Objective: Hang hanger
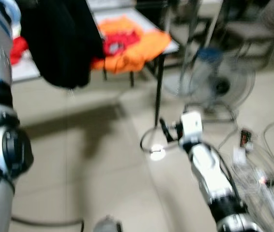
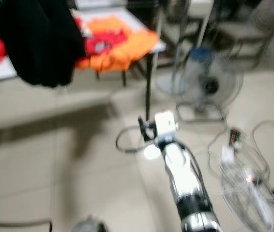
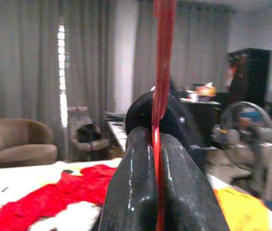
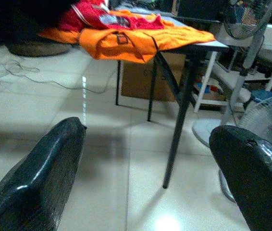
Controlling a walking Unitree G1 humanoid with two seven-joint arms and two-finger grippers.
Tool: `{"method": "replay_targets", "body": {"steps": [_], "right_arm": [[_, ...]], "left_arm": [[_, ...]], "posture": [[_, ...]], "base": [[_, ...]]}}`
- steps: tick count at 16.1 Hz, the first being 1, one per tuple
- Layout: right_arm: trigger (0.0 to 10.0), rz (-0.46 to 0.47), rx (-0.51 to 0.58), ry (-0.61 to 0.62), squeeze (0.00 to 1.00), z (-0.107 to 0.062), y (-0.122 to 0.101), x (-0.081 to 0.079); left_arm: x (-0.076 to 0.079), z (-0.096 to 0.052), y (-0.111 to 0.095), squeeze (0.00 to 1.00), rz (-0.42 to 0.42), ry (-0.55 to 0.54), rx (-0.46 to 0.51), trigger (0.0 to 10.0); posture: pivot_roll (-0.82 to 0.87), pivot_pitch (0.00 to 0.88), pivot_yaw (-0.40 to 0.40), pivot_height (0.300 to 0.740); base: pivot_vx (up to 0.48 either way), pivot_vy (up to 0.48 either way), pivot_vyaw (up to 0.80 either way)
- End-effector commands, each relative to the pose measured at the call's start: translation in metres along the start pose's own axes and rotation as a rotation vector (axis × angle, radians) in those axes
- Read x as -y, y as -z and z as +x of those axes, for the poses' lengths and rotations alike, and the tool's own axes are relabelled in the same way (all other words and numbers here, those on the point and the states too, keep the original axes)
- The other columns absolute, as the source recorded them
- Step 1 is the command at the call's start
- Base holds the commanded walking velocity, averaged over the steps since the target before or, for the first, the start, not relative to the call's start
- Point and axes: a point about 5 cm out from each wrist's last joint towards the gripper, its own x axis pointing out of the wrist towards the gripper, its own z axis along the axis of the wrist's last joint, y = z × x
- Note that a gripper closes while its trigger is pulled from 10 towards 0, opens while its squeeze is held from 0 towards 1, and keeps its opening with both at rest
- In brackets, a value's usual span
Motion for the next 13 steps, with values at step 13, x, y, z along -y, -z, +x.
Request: {"method": "replay_targets", "body": {"steps": [13], "right_arm": [[10.0,-0.001,0.008,0.022,0.0,0.007,-0.008,0.011]], "left_arm": [[0.022,-0.043,0.044,0.0,-0.071,0.059,-0.057,10.0]], "posture": [[0.01,0.038,0.038,0.74]], "base": [[0.0,0.0,0.0]]}}
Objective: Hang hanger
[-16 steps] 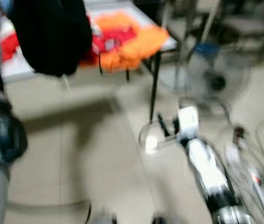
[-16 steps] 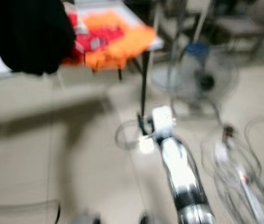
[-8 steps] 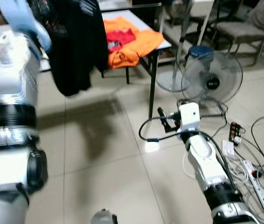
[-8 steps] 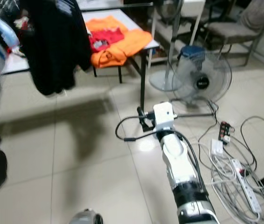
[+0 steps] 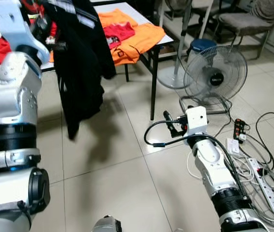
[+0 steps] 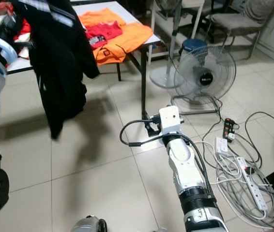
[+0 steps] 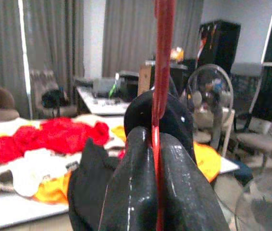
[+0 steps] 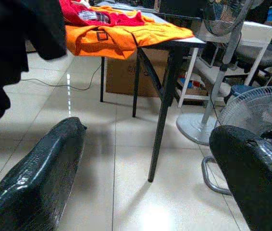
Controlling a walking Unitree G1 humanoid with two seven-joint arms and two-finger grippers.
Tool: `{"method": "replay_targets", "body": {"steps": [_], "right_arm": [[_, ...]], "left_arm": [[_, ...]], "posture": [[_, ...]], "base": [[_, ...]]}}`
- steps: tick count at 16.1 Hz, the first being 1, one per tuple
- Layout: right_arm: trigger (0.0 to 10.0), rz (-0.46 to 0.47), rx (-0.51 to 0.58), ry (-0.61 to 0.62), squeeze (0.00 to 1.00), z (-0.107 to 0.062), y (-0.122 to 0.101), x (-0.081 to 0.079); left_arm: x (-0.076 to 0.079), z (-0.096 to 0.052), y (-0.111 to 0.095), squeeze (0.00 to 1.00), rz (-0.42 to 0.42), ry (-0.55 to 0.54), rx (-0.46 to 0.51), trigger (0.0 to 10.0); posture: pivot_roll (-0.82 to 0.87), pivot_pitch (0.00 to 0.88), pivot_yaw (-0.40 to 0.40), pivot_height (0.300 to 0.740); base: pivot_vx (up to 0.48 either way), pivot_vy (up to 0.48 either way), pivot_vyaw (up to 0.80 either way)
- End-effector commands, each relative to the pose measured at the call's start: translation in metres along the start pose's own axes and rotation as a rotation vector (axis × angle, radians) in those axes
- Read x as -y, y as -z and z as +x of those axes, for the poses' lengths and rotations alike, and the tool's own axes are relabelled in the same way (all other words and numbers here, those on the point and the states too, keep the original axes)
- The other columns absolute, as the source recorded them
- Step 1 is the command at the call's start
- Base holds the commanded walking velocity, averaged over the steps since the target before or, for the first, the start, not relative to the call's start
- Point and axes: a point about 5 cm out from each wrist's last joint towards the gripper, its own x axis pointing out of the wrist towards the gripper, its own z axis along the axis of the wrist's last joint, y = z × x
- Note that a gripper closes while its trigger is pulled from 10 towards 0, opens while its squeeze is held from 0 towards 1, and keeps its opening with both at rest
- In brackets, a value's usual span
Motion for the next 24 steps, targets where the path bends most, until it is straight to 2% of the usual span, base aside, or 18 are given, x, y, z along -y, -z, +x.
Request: {"method": "replay_targets", "body": {"steps": [1,11,15,18,21,24], "right_arm": [[10.0,0.01,-0.017,-0.004,0.0,0.0,0.002,-0.001],[10.0,0.012,-0.032,0.0,0.0,-0.003,0.006,0.001],[10.0,0.011,-0.032,-0.003,0.0,-0.003,0.006,0.001],[10.0,0.012,-0.041,-0.008,0.0,-0.004,0.008,0.0],[10.0,0.012,-0.044,-0.015,0.0,-0.004,0.009,-0.001],[10.0,0.012,-0.043,-0.023,0.0,-0.002,0.008,-0.002]], "left_arm": [[0.001,-0.001,-0.015,0.0,-0.014,0.003,0.06,10.0],[0.006,-0.001,-0.012,0.0,-0.064,0.02,0.048,10.0],[0.009,-0.002,-0.011,0.0,-0.065,0.026,0.046,10.0],[0.008,-0.004,-0.008,0.0,-0.065,0.025,0.037,10.0],[-0.001,-0.008,-0.004,0.0,-0.069,-0.001,0.025,10.0],[-0.002,-0.011,0.003,0.0,-0.043,0.005,0.009,10.0]], "posture": [[0.01,0.039,0.038,0.74],[0.01,0.044,0.039,0.74],[0.01,0.046,0.038,0.74],[0.01,0.045,0.036,0.74],[0.01,0.04,0.031,0.74],[0.02,0.037,0.03,0.74]], "base": [[-0.24,0.0,0.0],[-0.228,0.0,0.0],[0.0,0.0,0.0],[0.0,0.0,0.0],[0.0,0.0,0.0],[0.0,0.0,0.0]]}}
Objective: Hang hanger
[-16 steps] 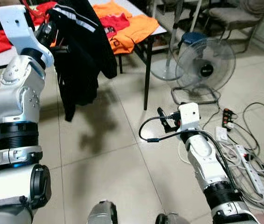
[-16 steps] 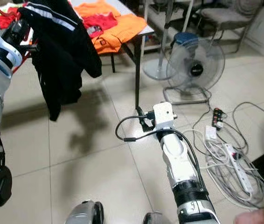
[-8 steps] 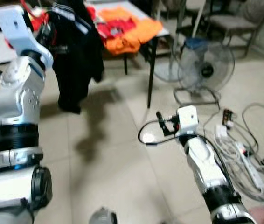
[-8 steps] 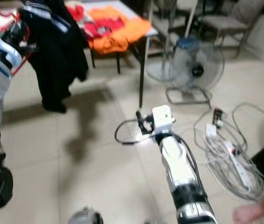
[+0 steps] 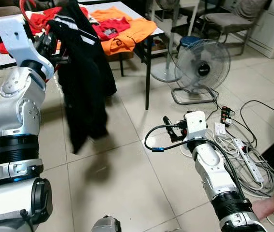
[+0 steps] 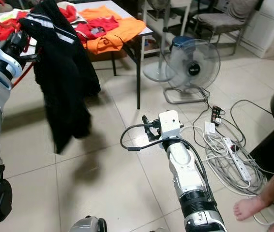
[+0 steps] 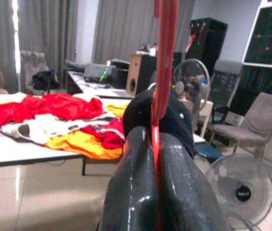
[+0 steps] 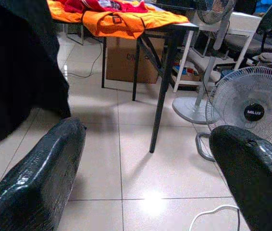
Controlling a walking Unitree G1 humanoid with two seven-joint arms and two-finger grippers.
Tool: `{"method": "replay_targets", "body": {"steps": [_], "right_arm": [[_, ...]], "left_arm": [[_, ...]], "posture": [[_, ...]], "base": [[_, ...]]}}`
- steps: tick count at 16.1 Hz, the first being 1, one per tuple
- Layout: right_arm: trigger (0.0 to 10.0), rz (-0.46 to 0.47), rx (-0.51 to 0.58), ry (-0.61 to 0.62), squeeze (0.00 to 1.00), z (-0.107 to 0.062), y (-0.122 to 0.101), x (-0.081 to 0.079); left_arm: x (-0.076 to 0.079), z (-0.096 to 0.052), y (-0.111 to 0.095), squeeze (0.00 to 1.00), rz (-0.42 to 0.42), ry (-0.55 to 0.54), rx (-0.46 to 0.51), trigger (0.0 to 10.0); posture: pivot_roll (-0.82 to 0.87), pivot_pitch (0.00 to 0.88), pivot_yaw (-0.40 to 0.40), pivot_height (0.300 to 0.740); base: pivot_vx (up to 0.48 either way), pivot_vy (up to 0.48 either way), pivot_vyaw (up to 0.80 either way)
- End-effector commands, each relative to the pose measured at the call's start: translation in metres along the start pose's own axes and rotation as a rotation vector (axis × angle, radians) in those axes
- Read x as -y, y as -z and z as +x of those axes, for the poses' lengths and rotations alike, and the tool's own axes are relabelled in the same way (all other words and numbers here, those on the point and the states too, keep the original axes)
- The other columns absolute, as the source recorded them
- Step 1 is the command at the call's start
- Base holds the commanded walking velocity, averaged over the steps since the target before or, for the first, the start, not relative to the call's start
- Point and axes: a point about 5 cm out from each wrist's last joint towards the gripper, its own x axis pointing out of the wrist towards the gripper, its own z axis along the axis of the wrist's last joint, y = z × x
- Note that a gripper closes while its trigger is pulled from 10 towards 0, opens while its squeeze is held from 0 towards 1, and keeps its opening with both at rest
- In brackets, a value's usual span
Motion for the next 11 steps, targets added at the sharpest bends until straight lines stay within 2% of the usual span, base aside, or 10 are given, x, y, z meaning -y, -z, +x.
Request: {"method": "replay_targets", "body": {"steps": [1,2,4,7,8,11], "right_arm": [[10.0,0.01,0.005,-0.01,0.0,0.005,-0.006,-0.002],[10.0,0.014,0.008,-0.011,0.0,0.006,-0.007,-0.002],[10.0,0.019,0.017,-0.009,0.0,0.008,-0.012,0.001],[10.0,0.028,0.022,-0.01,0.0,0.01,-0.015,0.004],[10.0,0.053,0.036,-0.01,0.0,0.014,-0.022,0.004],[10.0,0.229,0.063,-0.007,0.0,0.028,-0.043,-0.003]], "left_arm": [[0.004,-0.002,-0.007,0.0,0.037,0.033,0.041,10.0],[0.006,-0.003,-0.003,0.0,0.046,0.042,0.031,10.0],[0.021,-0.009,0.017,0.0,-0.009,0.129,-0.011,10.0],[0.029,-0.014,0.033,0.0,-0.037,0.154,-0.051,10.0],[0.033,-0.017,0.037,0.0,-0.05,0.163,-0.056,10.0],[0.044,-0.022,0.044,0.0,-0.051,0.192,-0.065,10.0]], "posture": [[0.02,0.035,0.029,0.74],[0.02,0.035,0.03,0.74],[0.02,0.033,0.03,0.74],[0.01,0.033,0.03,0.74],[0.01,0.036,0.031,0.74],[0.01,0.041,0.029,0.74]], "base": [[0.0,0.0,0.0],[0.0,0.0,0.0],[0.0,0.0,0.0],[0.0,0.0,0.0],[0.0,0.0,0.0],[0.0,0.0,0.0]]}}
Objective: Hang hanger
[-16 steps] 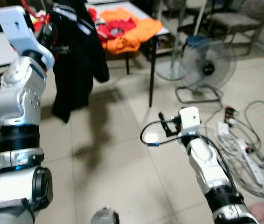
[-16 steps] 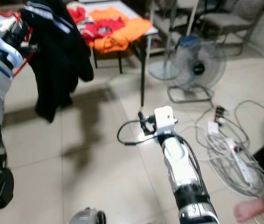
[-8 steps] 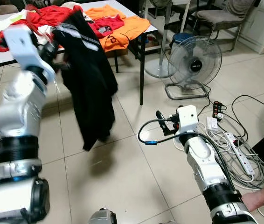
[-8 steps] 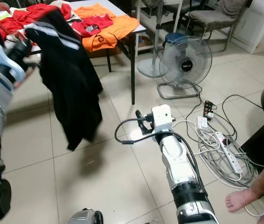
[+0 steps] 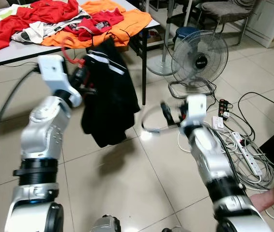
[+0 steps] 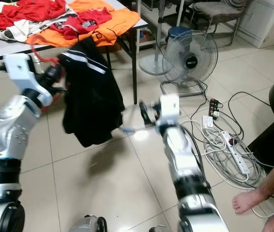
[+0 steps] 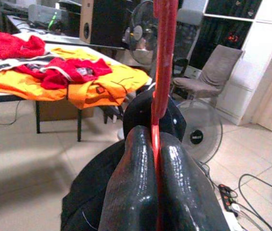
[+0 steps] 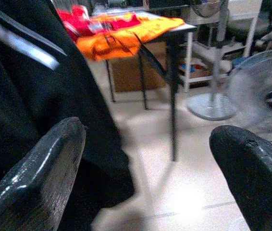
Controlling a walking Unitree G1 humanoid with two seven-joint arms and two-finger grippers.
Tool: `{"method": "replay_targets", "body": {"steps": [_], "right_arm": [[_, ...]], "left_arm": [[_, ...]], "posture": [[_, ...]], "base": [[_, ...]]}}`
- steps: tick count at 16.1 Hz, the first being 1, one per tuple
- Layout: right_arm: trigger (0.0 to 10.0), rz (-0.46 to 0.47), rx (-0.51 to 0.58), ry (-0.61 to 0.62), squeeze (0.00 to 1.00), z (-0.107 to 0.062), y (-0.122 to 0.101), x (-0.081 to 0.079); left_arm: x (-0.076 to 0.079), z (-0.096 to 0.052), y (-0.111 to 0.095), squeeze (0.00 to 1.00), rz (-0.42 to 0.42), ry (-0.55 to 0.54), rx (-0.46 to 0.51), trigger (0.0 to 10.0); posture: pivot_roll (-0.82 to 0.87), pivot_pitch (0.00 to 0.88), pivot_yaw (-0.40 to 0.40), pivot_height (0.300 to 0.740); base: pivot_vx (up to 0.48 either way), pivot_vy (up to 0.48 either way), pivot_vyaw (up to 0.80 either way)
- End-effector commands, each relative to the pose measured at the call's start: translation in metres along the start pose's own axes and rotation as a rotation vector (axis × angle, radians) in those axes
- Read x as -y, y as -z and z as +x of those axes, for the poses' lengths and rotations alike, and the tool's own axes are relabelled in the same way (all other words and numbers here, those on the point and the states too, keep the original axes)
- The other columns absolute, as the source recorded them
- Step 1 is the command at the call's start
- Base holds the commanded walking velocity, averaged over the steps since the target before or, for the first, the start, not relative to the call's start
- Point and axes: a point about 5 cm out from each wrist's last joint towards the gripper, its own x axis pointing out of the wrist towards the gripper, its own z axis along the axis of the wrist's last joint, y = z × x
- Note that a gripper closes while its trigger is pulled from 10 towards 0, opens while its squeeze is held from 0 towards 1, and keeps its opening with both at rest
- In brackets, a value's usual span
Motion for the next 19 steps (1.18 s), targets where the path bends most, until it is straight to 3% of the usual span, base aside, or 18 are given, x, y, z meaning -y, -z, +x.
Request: {"method": "replay_targets", "body": {"steps": [1,3,8,12,19], "right_arm": [[10.0,0.07,0.001,-0.02,0.0,0.004,-0.006,-0.005],[10.0,0.087,-0.028,-0.103,0.0,0.01,-0.011,-0.012],[10.0,0.076,-0.112,-0.205,0.0,0.004,-0.006,-0.01],[10.0,0.024,-0.164,-0.371,0.0,-0.011,-0.017,0.007],[10.0,0.012,-0.211,-0.436,0.0,-0.02,-0.013,0.004]], "left_arm": [[0.009,-0.001,-0.015,0.0,0.046,0.041,0.073,10.0],[0.016,-0.001,-0.013,0.0,0.094,0.093,0.067,10.0],[0.007,0.002,-0.009,0.0,0.104,0.092,0.059,10.0],[-0.013,0.011,-0.003,0.0,0.194,0.129,0.005,10.0],[0.011,0.02,-0.015,0.0,0.258,0.361,0.051,10.0]], "posture": [[0.01,0.042,0.029,0.74],[0.02,0.044,0.026,0.74],[0.01,0.048,0.027,0.74],[-0.01,0.049,0.035,0.74],[-0.01,0.05,0.044,0.74]], "base": [[0.0,0.0,0.0],[0.0,0.0,0.0],[0.0,0.0,0.0],[0.0,0.0,0.0],[0.0,0.0,0.0]]}}
